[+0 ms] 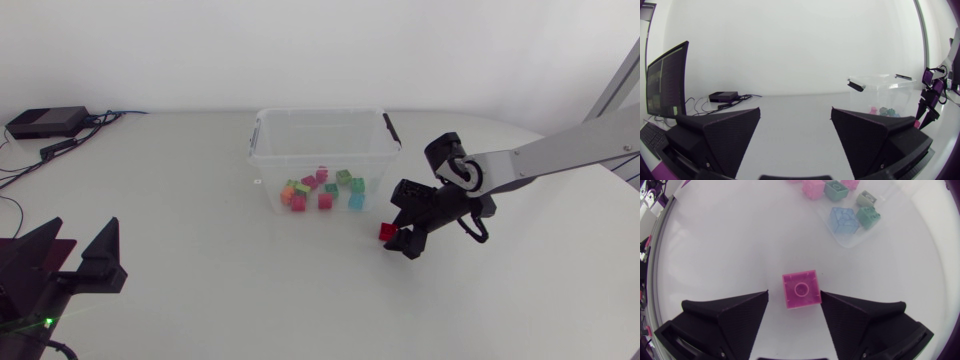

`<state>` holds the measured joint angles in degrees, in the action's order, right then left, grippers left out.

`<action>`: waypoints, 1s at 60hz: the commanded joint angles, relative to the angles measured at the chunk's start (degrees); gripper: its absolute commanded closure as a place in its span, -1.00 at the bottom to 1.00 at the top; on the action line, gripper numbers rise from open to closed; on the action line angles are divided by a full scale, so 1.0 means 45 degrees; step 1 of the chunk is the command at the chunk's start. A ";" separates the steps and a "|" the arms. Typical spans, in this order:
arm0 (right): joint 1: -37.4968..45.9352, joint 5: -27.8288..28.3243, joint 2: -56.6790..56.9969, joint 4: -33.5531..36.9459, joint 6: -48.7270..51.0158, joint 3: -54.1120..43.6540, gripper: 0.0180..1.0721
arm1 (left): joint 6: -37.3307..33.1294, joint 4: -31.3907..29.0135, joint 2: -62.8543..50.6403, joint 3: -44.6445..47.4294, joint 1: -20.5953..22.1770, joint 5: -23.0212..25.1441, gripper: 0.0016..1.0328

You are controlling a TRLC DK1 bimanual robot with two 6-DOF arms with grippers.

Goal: Pick up the duplo bricks and place them in the container

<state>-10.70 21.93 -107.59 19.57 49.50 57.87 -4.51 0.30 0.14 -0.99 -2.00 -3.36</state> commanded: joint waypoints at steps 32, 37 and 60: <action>0.0014 0.0145 0.6409 0.2506 -0.0745 -0.0867 0.47 | -0.0013 -0.0007 0.0125 0.0201 -0.0122 -0.0036 -0.91; -0.0591 0.0067 0.7210 0.2740 -0.1819 0.0031 0.47 | -0.0013 -0.0007 0.0125 0.0221 -0.0102 -0.0036 -0.91; -0.1431 -0.1026 0.4319 -0.0697 -0.5706 0.3567 0.47 | -0.0013 -0.0007 0.0125 0.0201 -0.0122 -0.0016 -0.91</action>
<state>-16.62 17.76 -84.20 18.15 27.14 71.90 -4.51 0.30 0.14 -0.99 -2.20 -3.36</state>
